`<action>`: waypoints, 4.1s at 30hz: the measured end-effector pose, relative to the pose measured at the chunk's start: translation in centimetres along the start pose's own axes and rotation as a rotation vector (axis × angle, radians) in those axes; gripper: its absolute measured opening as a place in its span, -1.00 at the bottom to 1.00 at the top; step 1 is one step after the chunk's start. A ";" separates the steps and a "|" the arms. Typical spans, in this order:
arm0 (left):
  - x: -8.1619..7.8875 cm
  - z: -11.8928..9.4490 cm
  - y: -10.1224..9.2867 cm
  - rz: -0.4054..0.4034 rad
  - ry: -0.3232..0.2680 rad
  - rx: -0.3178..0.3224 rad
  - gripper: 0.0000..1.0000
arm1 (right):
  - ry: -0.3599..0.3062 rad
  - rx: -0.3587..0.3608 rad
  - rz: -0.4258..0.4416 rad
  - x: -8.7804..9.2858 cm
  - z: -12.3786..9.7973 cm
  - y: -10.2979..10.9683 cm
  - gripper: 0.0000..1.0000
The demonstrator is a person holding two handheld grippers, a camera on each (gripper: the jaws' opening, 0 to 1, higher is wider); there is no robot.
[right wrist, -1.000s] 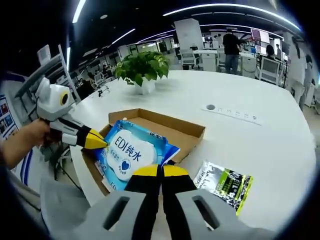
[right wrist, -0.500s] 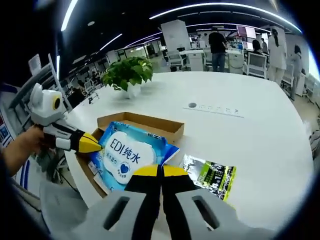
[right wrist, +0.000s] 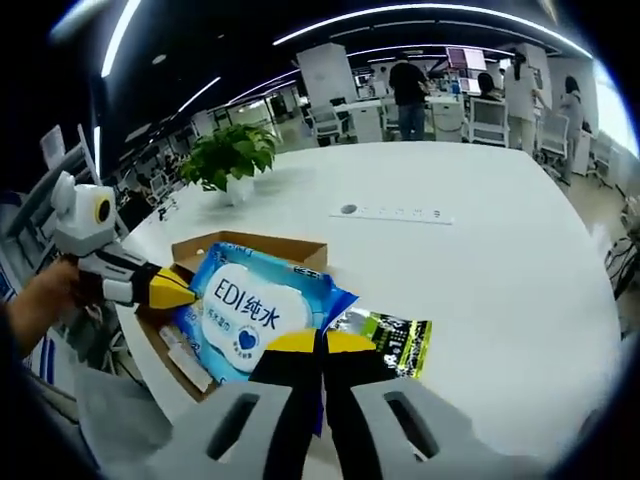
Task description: Operate the shoe box by opening the lid, removing the specified soft item, and placing it in the target area until the item is outside and the box remains undamaged.
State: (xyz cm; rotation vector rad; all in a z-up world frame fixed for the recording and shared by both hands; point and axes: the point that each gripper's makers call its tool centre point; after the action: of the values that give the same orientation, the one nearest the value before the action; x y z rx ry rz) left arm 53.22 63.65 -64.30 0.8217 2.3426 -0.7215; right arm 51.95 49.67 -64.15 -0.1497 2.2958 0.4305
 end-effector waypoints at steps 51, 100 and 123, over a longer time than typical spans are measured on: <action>0.4 9.5 -0.9 0.077 0.172 -0.009 -1.00 | 0.133 0.057 0.096 4.8 6.2 -8.7 -1.00; 0.7 9.6 -0.6 0.158 0.195 -0.056 -1.00 | 0.121 0.105 0.210 6.0 9.6 -10.6 -1.00; 1.4 3.8 2.5 0.137 0.123 -0.109 -0.91 | 0.070 0.159 0.088 4.1 5.3 -11.1 -0.74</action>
State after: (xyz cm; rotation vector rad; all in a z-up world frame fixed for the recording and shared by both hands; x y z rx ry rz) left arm 55.21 63.44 -68.67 0.9910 2.3825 -0.4936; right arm 55.43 41.29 -73.36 0.0160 2.4013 0.2899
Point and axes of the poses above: the point that each gripper's makers call its tool centre point, and the gripper's own axes: z roughly forward along the fingers, y roughly to its left, x roughly out of its underside, and after that the axes turned 5 degrees about y, right-handed
